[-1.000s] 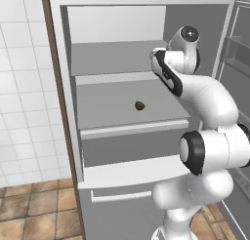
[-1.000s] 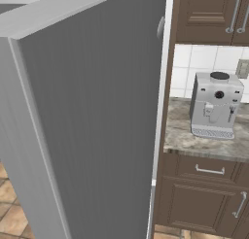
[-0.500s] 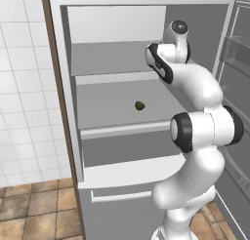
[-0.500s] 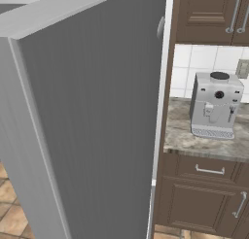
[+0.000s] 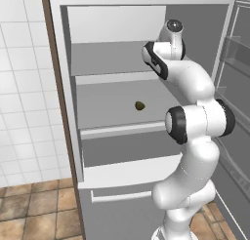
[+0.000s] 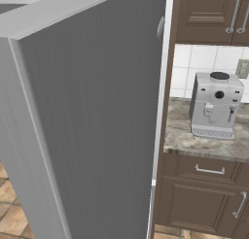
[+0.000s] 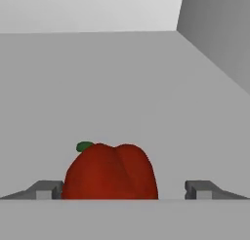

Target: Place the ketchup and ketchup from the counter to the top shelf of the fridge. If the existing items in the fridge are on the top shelf, move them to other shelves.

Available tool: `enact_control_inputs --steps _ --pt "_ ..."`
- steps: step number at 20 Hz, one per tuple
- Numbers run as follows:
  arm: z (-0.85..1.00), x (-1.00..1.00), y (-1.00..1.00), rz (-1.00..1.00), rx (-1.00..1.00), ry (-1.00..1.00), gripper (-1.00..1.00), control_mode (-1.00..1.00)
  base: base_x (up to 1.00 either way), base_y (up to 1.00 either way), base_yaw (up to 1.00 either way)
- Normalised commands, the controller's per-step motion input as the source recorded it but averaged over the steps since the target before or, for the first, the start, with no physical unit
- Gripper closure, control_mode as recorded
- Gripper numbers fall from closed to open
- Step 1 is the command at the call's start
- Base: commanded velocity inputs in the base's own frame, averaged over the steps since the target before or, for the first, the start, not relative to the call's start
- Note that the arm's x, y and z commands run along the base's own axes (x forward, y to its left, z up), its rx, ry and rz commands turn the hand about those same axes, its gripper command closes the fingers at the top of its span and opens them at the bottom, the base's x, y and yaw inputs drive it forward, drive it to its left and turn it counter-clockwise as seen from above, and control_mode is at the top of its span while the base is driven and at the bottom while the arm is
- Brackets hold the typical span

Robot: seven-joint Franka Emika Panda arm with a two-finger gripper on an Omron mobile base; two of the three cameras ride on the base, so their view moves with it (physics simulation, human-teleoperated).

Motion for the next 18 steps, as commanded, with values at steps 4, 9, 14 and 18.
enact_control_inputs --steps 4,9,14,18 --pt "-0.36 0.00 0.00 0.03 0.00 0.00 1.00 -1.00 0.00 0.00 0.00" --pt "0.00 0.00 0.00 0.00 0.00 0.00 1.00 -1.00 0.00 0.00 0.00" --pt "0.08 -0.37 0.03 0.01 0.00 -0.19 1.00 -1.00 0.00 0.00 0.00" --pt "0.57 -0.93 0.36 0.06 0.00 -0.67 1.00 -1.00 0.00 0.00 0.00"
